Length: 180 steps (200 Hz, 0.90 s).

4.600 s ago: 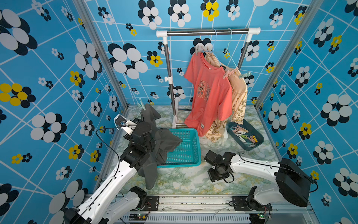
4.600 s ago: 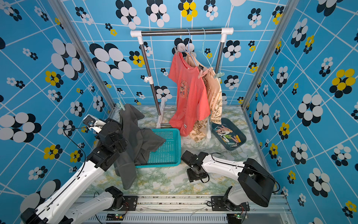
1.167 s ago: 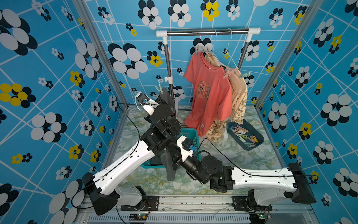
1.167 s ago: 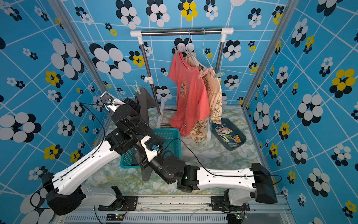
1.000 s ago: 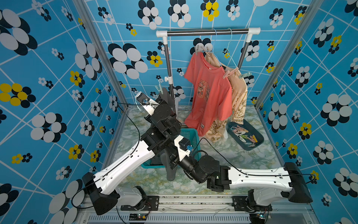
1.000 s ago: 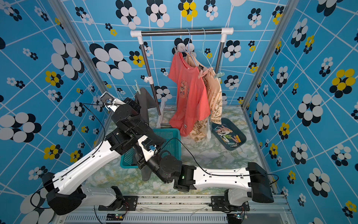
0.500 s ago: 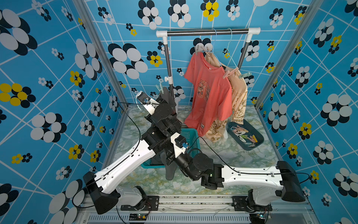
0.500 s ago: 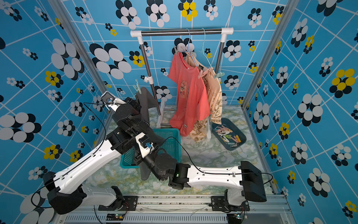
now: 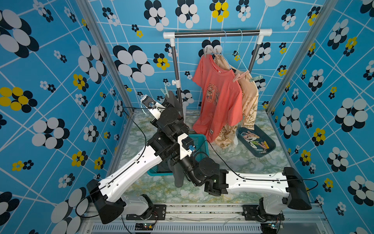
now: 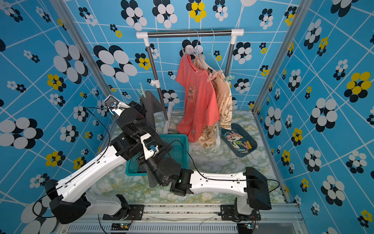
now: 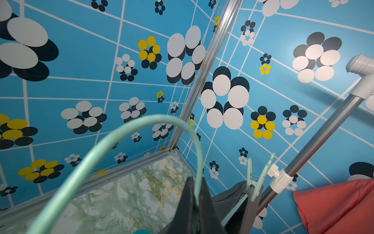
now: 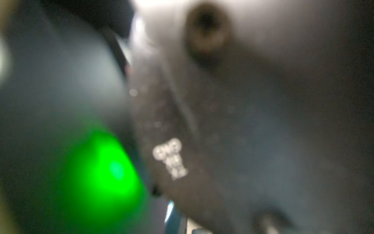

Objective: Use clothespins to secure the t-shirt on both sides of the hanger
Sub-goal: Clamp the T-shirt on the hanger.

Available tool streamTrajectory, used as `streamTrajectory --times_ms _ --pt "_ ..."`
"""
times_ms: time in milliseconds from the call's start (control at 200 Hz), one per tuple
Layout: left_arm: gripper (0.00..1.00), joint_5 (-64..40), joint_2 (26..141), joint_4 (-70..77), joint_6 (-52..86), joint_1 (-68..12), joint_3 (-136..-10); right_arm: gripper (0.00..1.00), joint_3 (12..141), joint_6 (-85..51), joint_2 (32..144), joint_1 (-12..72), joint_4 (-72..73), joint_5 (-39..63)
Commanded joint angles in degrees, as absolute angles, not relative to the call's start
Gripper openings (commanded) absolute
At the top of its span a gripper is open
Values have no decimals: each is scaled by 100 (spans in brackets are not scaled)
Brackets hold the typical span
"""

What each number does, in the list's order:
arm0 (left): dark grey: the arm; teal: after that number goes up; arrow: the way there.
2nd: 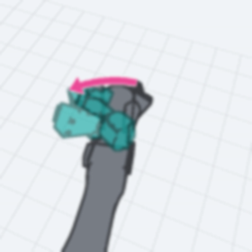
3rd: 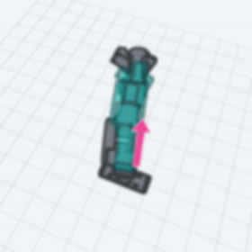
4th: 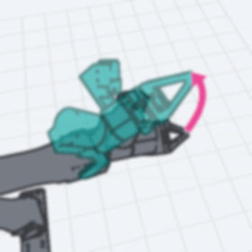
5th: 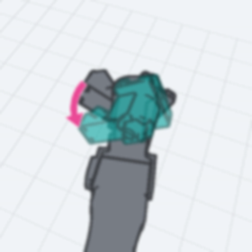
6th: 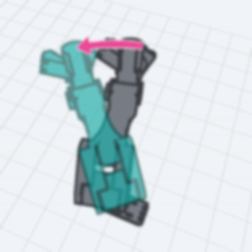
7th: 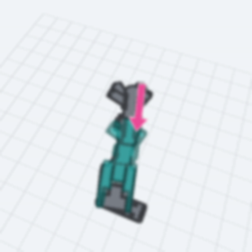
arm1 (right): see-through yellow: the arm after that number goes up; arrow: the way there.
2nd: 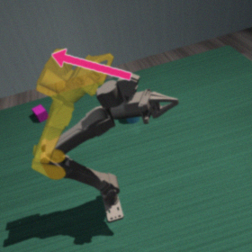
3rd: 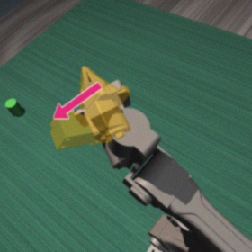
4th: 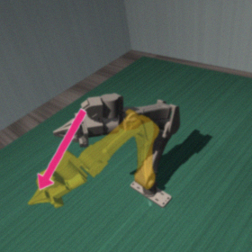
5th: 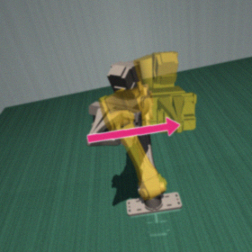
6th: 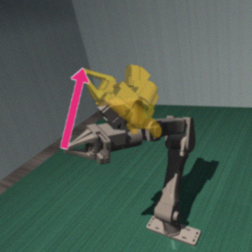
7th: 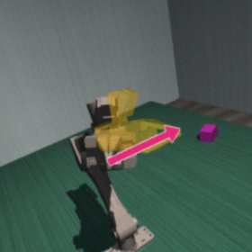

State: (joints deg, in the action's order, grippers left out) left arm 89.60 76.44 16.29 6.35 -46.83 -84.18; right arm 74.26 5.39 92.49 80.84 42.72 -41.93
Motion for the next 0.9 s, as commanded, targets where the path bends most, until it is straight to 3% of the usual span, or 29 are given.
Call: streamTrajectory --times_ms 0,895 --pt "0 9455 7686 1771 589 -4770 -8551 0 7427 587 9495 7980 3768 -4152" --pt "0 9423 7822 1811 369 -4743 -8736 0 6942 -469 9559 7997 3081 -3880"
